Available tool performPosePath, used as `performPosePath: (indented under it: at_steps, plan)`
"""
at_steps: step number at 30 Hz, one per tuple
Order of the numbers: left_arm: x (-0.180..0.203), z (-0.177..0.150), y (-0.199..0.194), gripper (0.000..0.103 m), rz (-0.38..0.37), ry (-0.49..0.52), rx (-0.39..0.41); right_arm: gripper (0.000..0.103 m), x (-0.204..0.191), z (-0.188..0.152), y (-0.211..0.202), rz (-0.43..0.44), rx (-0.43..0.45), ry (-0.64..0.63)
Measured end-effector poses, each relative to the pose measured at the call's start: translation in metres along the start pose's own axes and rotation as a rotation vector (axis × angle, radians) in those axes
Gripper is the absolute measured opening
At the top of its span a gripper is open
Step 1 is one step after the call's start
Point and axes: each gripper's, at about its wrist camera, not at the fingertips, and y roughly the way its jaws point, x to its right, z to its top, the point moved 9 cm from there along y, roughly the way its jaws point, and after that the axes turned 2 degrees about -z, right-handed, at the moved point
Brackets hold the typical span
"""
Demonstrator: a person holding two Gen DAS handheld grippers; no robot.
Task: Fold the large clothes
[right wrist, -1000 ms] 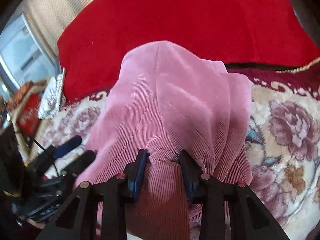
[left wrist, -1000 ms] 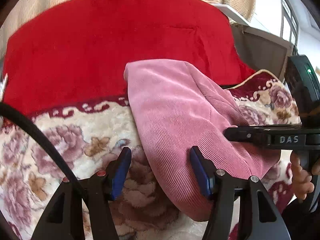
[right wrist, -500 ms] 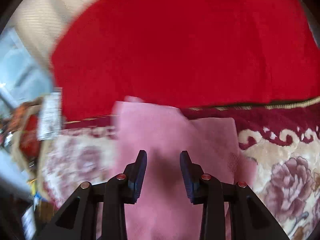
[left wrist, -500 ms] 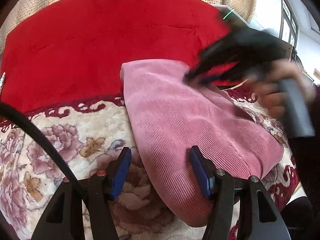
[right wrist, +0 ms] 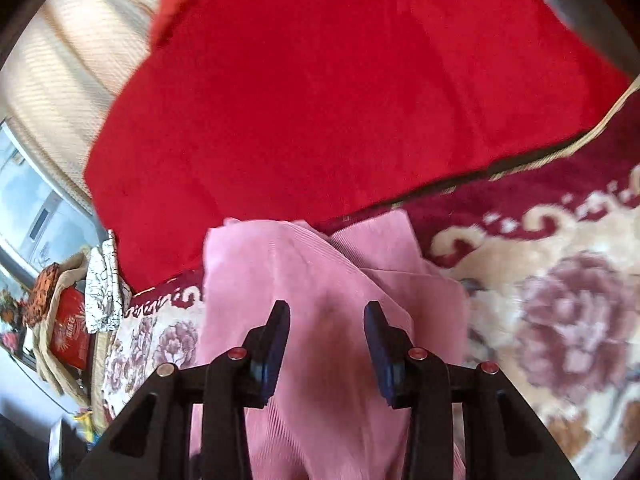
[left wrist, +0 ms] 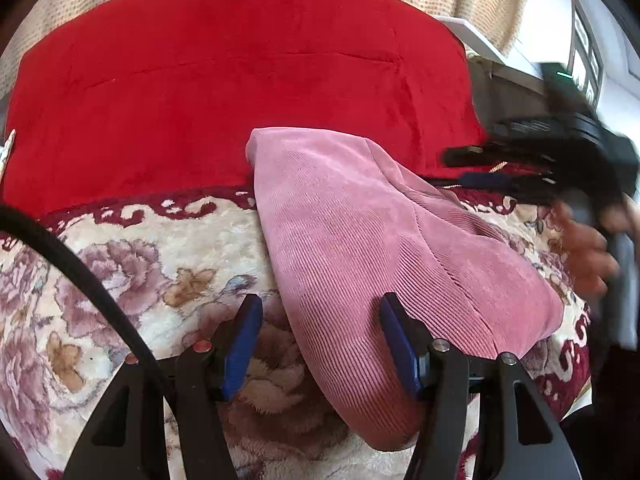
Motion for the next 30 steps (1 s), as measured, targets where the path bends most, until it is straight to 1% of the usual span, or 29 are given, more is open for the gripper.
performPosePath:
  at_steps: [3, 5, 7, 8, 9, 10, 11, 12, 13, 14, 16, 20, 23, 25, 26, 28, 29, 30]
  plan:
    - [-0.001, 0.002, -0.007, 0.063, 0.014, -0.001, 0.018, 0.043, -0.008, -0.019, -0.023, 0.047, 0.017, -0.001]
    - [-0.001, 0.005, -0.017, 0.068, 0.027, 0.001, 0.050, 0.043, -0.009, -0.039, -0.031, 0.053, 0.009, 0.007]
    - [-0.005, 0.010, -0.029, 0.072, 0.039, -0.014, 0.102, 0.043, -0.004, -0.067, -0.026, 0.005, -0.025, -0.003]
    - [-0.007, 0.012, -0.033, 0.077, 0.043, -0.023, 0.120, 0.043, -0.001, -0.076, -0.022, -0.021, -0.041, -0.015]
    - [-0.010, 0.011, -0.034, 0.079, 0.053, -0.029, 0.126, 0.043, 0.003, -0.085, -0.015, -0.050, -0.058, -0.027]
    - [-0.014, 0.008, -0.030, 0.080, 0.076, -0.029, 0.106, 0.044, 0.007, -0.090, -0.008, -0.060, -0.066, -0.029]
    - [-0.016, 0.002, -0.020, 0.080, 0.099, -0.019, 0.056, 0.044, 0.012, -0.092, -0.005, -0.062, -0.064, -0.021]
    - [-0.017, -0.005, -0.009, 0.080, 0.102, -0.012, 0.011, 0.044, 0.014, -0.092, -0.005, -0.059, -0.061, -0.014]
    - [-0.019, -0.009, -0.003, 0.080, 0.108, -0.024, -0.003, 0.046, 0.015, -0.090, -0.005, -0.055, -0.061, -0.012]
    - [-0.020, -0.009, -0.003, 0.080, 0.101, -0.040, 0.005, 0.048, 0.015, -0.090, -0.005, -0.056, -0.060, -0.017]
    - [-0.020, -0.008, -0.004, 0.080, 0.096, -0.034, -0.001, 0.049, 0.016, -0.088, -0.005, -0.063, -0.050, -0.016]
    - [-0.018, -0.003, -0.013, 0.080, 0.124, -0.009, 0.035, 0.050, 0.012, -0.081, -0.013, -0.052, -0.021, -0.013]
    - [-0.018, 0.006, -0.029, 0.080, 0.136, 0.002, 0.097, 0.050, 0.008, -0.073, -0.037, -0.050, 0.053, -0.042]
    - [-0.023, 0.012, -0.034, 0.080, 0.135, -0.028, 0.129, 0.050, 0.003, -0.068, -0.053, -0.030, 0.107, -0.054]
    - [-0.025, 0.013, -0.033, 0.081, 0.133, -0.044, 0.132, 0.050, 0.000, -0.065, -0.061, -0.016, 0.135, -0.060]
    - [-0.027, 0.009, -0.023, 0.083, 0.138, -0.060, 0.095, 0.050, -0.003, -0.063, -0.067, -0.012, 0.161, -0.067]
    - [-0.025, 0.003, -0.012, 0.084, 0.140, -0.057, 0.045, 0.051, -0.003, -0.065, -0.062, -0.023, 0.146, -0.078]
    - [-0.023, -0.001, -0.005, 0.084, 0.144, -0.053, 0.013, 0.053, -0.003, -0.071, -0.052, -0.037, 0.106, -0.091]
